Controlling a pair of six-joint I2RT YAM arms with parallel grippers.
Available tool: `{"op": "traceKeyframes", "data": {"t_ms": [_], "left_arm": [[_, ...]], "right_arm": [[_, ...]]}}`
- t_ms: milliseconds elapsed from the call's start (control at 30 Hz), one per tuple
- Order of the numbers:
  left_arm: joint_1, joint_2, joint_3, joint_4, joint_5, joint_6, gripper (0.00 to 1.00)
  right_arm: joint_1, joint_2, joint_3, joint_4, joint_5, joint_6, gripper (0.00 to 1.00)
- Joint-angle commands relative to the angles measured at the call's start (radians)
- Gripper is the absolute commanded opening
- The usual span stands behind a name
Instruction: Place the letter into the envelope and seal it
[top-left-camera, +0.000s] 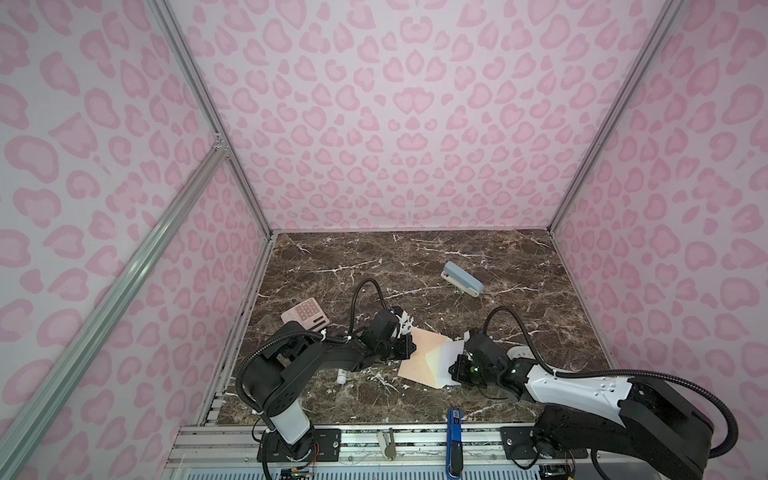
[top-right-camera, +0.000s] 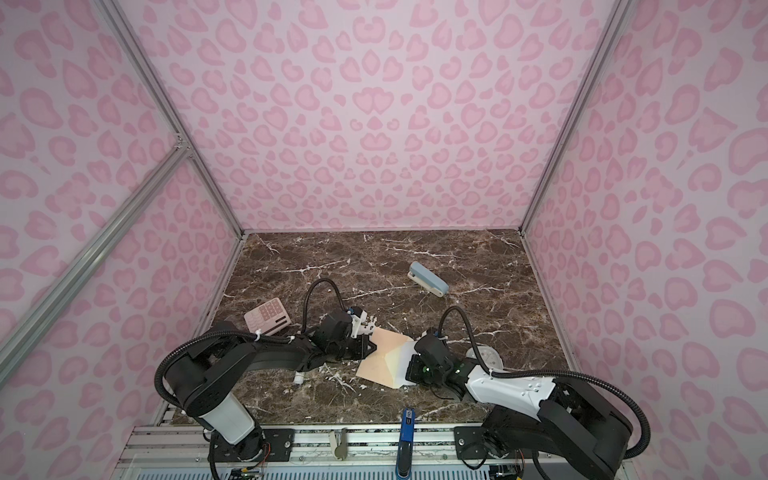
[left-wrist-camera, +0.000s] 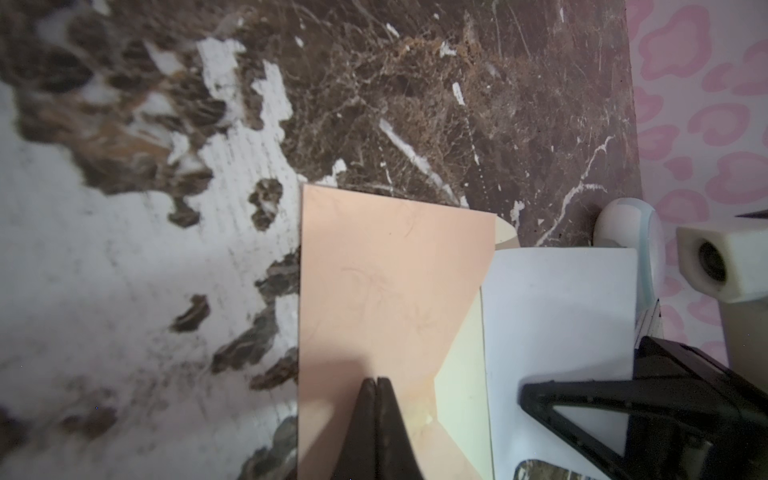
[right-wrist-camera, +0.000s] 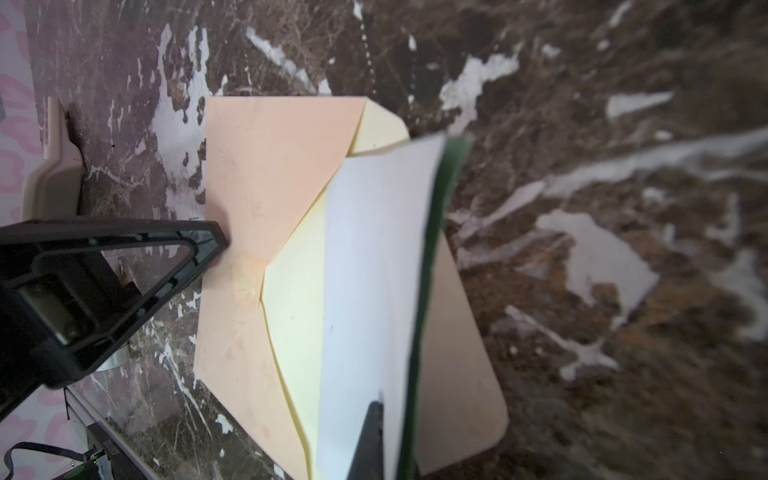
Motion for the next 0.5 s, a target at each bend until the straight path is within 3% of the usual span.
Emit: {"op": "traceKeyframes", "data": {"t_ms": [0,467], "left_arm": [[0.002,0.01,-0.009,-0.162,-0.044,0.014,0.04],[0.002,0.008,-0.012,-0.163,-0.026,0.011,0.04]], "right_arm": [[0.002,0.008,0.006,-0.044,0.008,-0.008,0.0],[0.027,0.048,0.039,-0.04,0.029,-0.028,0.0]]}}
